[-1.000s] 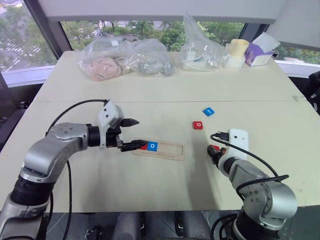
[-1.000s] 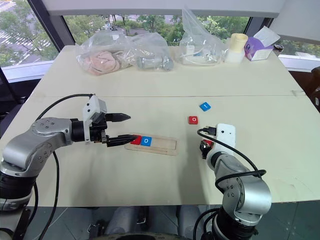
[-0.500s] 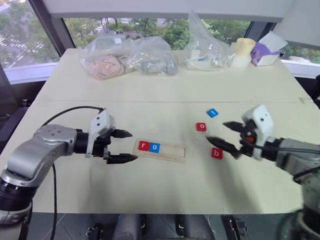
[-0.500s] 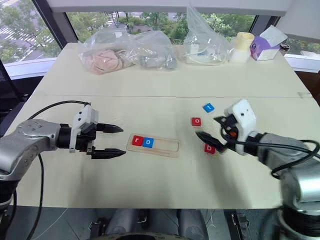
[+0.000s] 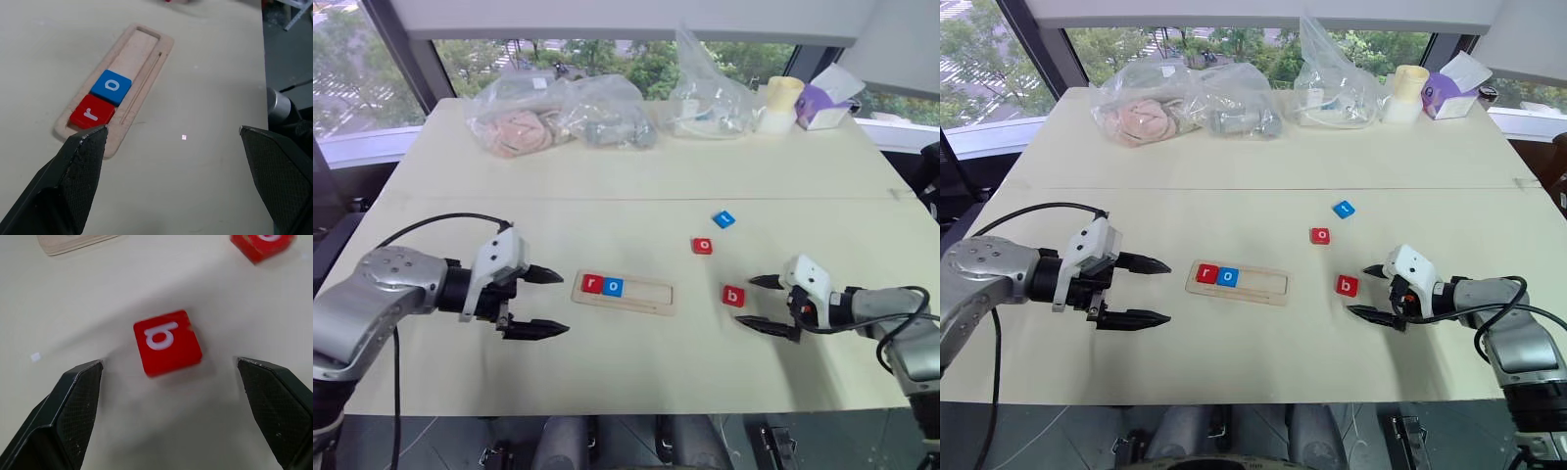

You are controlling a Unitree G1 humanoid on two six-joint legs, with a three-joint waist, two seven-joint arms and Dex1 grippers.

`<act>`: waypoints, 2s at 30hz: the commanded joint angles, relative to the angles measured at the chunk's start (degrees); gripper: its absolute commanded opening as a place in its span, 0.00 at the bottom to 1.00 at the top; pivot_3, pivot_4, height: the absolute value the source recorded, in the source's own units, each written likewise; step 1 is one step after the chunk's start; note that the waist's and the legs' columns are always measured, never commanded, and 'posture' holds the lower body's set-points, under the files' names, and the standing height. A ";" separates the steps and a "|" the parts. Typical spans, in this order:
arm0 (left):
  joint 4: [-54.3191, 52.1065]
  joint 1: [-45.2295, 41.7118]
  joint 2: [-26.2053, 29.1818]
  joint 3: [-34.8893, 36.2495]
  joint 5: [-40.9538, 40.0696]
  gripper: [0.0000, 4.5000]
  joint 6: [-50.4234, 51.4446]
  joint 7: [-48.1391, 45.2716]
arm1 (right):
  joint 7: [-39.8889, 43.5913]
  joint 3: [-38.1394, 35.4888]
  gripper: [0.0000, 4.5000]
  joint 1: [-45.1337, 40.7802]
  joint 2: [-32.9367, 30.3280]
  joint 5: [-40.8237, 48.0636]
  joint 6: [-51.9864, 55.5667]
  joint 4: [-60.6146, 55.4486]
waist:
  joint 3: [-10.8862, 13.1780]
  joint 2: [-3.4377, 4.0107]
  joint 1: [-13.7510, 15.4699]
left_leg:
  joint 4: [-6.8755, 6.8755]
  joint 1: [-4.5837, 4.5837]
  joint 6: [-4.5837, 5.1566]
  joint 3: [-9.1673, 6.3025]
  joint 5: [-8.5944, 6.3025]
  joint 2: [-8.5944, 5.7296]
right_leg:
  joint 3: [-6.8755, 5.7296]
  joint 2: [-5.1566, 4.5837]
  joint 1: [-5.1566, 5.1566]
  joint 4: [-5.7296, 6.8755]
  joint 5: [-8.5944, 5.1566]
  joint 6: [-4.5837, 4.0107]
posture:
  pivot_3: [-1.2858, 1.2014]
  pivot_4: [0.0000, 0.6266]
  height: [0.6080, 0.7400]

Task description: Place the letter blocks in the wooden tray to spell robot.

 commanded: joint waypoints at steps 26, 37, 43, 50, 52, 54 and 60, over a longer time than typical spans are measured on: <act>1.47 1.77 1.60 1.27 2.29 1.00 -2.56 0.38 | -3.55 21.09 0.26 -23.59 11.01 -2.07 13.34 -8.95 | 0.04 0.08 0.07 | 0.02 -0.09 -0.01 0.06 0.00 -0.07 | -0.02 -0.13 -0.09 0.02 0.05 -0.09 | 0.52 0.24 0.99; -2.30 6.53 0.88 3.64 0.72 1.00 -1.30 3.97 | -4.43 24.76 0.26 -24.80 15.53 -5.51 11.92 -5.90 | 0.04 0.08 0.00 | 0.04 -0.05 -0.04 0.06 0.03 -0.06 | -0.03 -0.08 -0.09 0.14 0.07 -0.06 | 0.52 0.24 0.99; -1.97 6.23 0.79 3.52 0.50 1.00 -1.29 4.64 | -5.11 24.76 0.26 -24.93 16.35 -5.69 12.36 -6.03 | 0.04 0.08 -0.05 | 0.05 -0.03 -0.06 0.06 0.04 -0.06 | -0.02 -0.08 -0.09 0.21 0.07 -0.05 | 0.52 0.24 0.99; -1.09 4.86 0.12 2.59 0.56 1.00 -1.38 4.90 | -5.96 25.12 0.57 -24.80 17.58 -6.11 12.75 -5.89 | 0.04 0.08 -0.05 | 0.08 -0.02 -0.08 0.06 0.06 -0.07 | -0.02 -0.07 -0.10 0.30 0.06 -0.05 | 0.52 0.24 0.99; -0.76 4.60 -0.02 2.36 0.75 1.00 -1.47 4.85 | -6.04 24.98 0.79 -24.79 17.88 -5.95 12.91 -5.87 | 0.04 0.08 -0.05 | 0.08 -0.02 -0.08 0.06 0.06 -0.07 | -0.02 -0.07 -0.11 0.33 0.06 -0.05 | 0.52 0.24 0.99; -0.31 4.56 -0.10 2.24 1.01 1.00 -1.76 4.73 | -6.92 23.85 0.99 -25.01 18.74 -4.98 13.74 -6.56 | 0.04 0.08 -0.08 | 0.09 -0.01 -0.08 0.06 0.06 -0.07 | -0.02 -0.07 -0.11 0.35 0.06 -0.05 | 0.52 0.24 0.99; 0.17 4.20 -0.50 2.09 1.07 1.00 -1.85 4.85 | -8.27 17.29 0.99 -26.56 18.56 -0.38 17.24 -9.49 | 0.04 0.08 -0.05 | 0.11 -0.01 -0.11 0.06 0.08 -0.07 | -0.02 -0.07 -0.16 0.45 0.06 -0.05 | 0.52 0.24 0.99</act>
